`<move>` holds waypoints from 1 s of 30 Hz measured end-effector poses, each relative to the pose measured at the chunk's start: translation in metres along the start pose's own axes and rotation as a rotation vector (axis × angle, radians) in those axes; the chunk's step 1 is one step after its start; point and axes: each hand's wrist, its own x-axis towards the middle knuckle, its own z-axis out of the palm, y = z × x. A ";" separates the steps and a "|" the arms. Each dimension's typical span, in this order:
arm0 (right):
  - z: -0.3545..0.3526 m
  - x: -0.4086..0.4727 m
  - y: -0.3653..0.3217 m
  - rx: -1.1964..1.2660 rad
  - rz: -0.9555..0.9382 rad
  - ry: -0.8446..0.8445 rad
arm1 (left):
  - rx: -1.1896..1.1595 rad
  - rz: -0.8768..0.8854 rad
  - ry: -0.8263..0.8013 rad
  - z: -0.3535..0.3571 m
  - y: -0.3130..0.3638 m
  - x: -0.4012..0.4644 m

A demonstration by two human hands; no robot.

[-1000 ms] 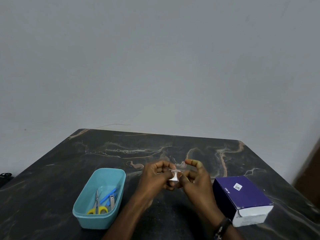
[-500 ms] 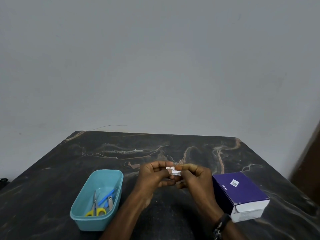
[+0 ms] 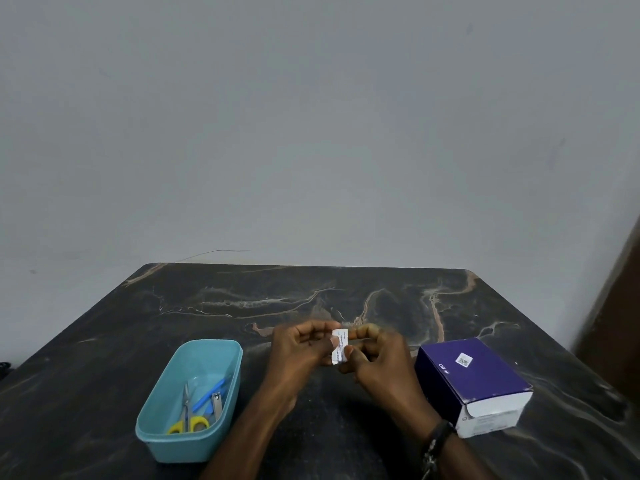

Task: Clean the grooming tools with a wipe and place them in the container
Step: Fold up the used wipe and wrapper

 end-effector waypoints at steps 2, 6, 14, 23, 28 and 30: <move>-0.001 -0.001 0.000 0.010 0.008 -0.026 | 0.007 0.005 -0.006 0.000 0.000 0.000; -0.005 -0.001 -0.002 0.103 0.012 -0.014 | -0.010 -0.043 0.005 0.000 0.000 0.000; -0.008 -0.005 -0.008 0.298 0.027 0.002 | 0.019 -0.109 -0.087 0.000 0.004 -0.003; -0.004 -0.007 -0.010 0.375 0.006 0.013 | -0.090 -0.147 -0.060 -0.002 0.005 0.000; -0.006 -0.006 -0.012 0.482 0.095 -0.020 | -0.114 -0.127 -0.023 -0.003 0.003 0.000; -0.006 -0.007 -0.013 0.466 0.077 -0.029 | -0.123 -0.118 -0.009 -0.003 0.003 0.000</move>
